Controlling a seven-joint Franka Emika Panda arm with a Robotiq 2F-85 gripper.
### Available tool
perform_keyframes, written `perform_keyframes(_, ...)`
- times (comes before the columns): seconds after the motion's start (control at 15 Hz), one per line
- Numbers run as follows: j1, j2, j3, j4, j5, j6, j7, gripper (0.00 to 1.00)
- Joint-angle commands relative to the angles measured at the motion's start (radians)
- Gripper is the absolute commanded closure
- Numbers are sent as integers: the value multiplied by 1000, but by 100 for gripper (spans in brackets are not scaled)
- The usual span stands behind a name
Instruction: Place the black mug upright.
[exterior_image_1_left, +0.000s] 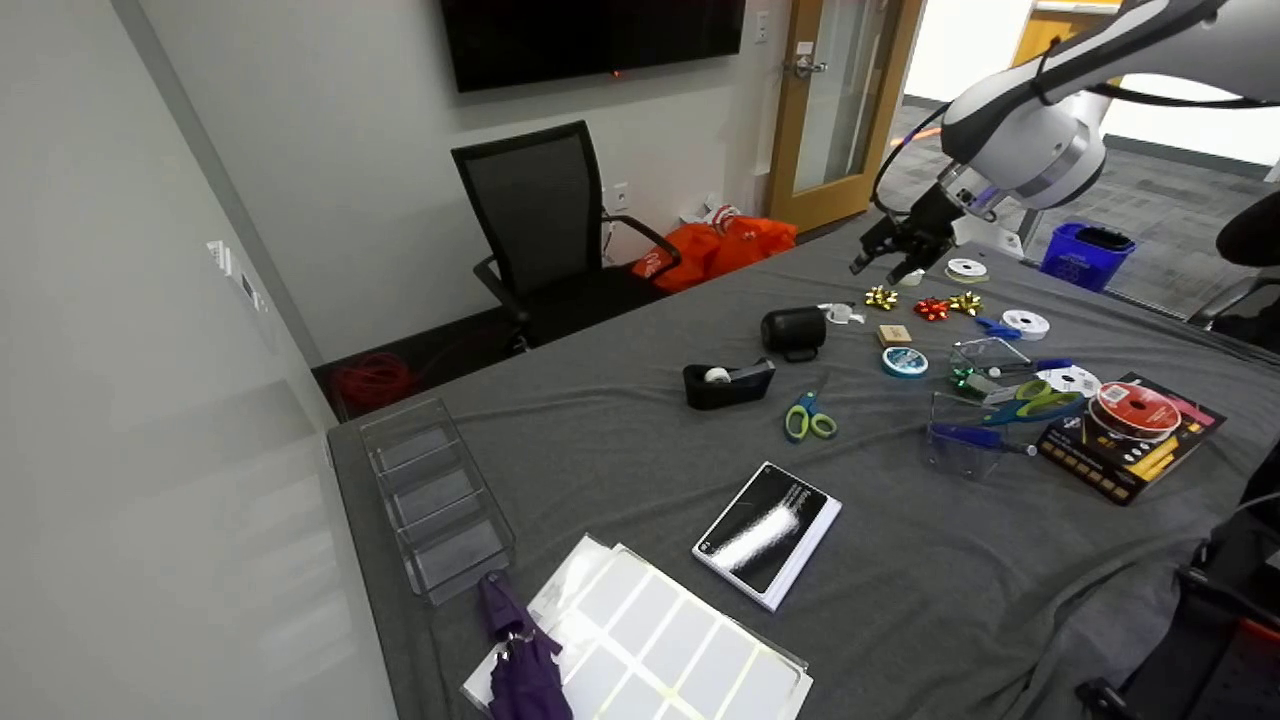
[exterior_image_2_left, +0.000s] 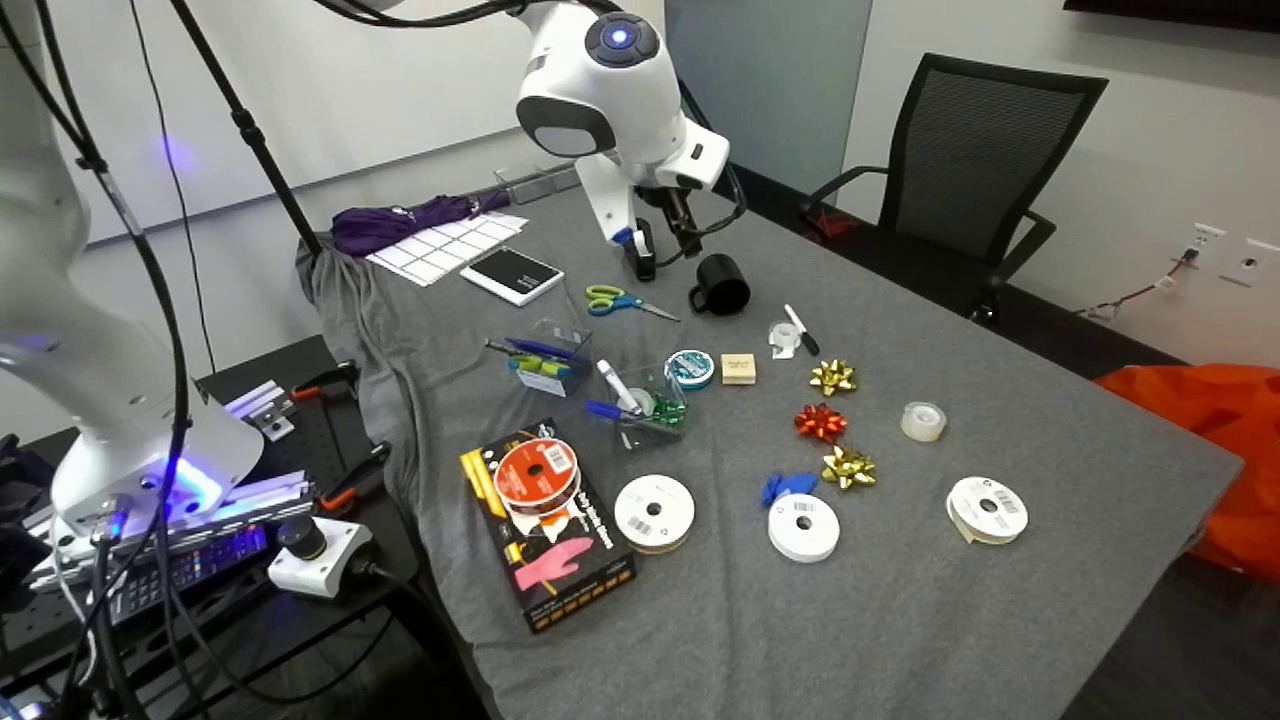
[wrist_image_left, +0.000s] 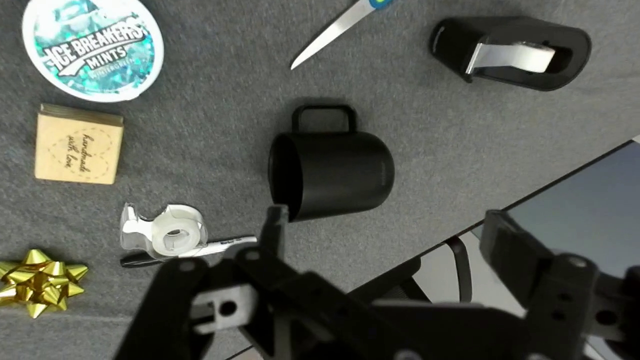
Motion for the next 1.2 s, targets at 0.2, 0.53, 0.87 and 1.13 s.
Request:
perform_keyframes(0.2, -23, 17, 28, 16, -71, -12, 71, 0)
perform_keyframes(0.53, -48, 127, 57, 121, -98, -11, 186, 0)
perform_keyframes(0.87, -90, 243, 102, 249, -80, -7, 236, 0)
perform_keyframes(1.13, -112, 335, 127, 334, -95, -2, 229, 0)
